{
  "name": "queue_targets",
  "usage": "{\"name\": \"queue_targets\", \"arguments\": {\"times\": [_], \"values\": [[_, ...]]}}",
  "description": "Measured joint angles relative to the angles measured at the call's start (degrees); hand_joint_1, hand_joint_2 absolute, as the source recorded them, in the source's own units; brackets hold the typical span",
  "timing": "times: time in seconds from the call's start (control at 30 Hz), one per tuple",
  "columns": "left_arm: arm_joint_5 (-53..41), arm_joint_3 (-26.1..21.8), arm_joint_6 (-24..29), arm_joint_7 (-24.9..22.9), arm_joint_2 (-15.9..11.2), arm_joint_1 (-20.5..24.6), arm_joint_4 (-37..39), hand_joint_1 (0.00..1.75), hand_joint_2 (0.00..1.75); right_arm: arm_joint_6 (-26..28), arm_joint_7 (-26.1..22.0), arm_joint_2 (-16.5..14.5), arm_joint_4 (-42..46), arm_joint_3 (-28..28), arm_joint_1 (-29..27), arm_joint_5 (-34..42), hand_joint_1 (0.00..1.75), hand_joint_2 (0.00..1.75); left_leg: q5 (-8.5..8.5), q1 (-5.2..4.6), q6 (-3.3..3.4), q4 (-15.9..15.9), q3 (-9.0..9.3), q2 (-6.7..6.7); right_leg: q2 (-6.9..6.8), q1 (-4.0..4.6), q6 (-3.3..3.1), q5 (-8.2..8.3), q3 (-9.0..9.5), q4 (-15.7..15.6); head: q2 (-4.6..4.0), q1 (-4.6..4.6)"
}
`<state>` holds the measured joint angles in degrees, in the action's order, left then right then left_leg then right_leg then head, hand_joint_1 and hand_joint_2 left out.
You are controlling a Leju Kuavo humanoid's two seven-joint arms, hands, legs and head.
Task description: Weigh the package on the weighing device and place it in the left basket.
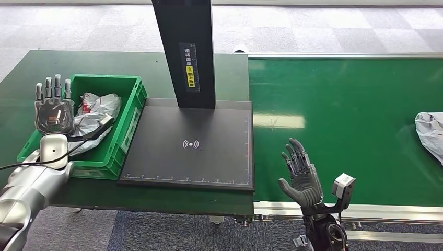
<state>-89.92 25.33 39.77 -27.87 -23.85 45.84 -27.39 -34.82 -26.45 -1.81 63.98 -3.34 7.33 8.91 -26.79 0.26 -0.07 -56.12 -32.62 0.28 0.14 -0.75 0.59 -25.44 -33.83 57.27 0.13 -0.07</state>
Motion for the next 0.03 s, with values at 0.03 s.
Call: {"name": "queue_targets", "arguments": {"times": [0.03], "values": [[0.0,0.2,0.0,-0.1,-0.1,0.0,-0.1,0.00,1.75,0.0,0.0,0.0,0.0,0.0,0.0,0.0,0.00,1.75,0.00,0.00,0.00,0.0,0.00,0.00,0.00,0.00,0.00,0.00,0.00,0.0,0.00,0.00]]}}
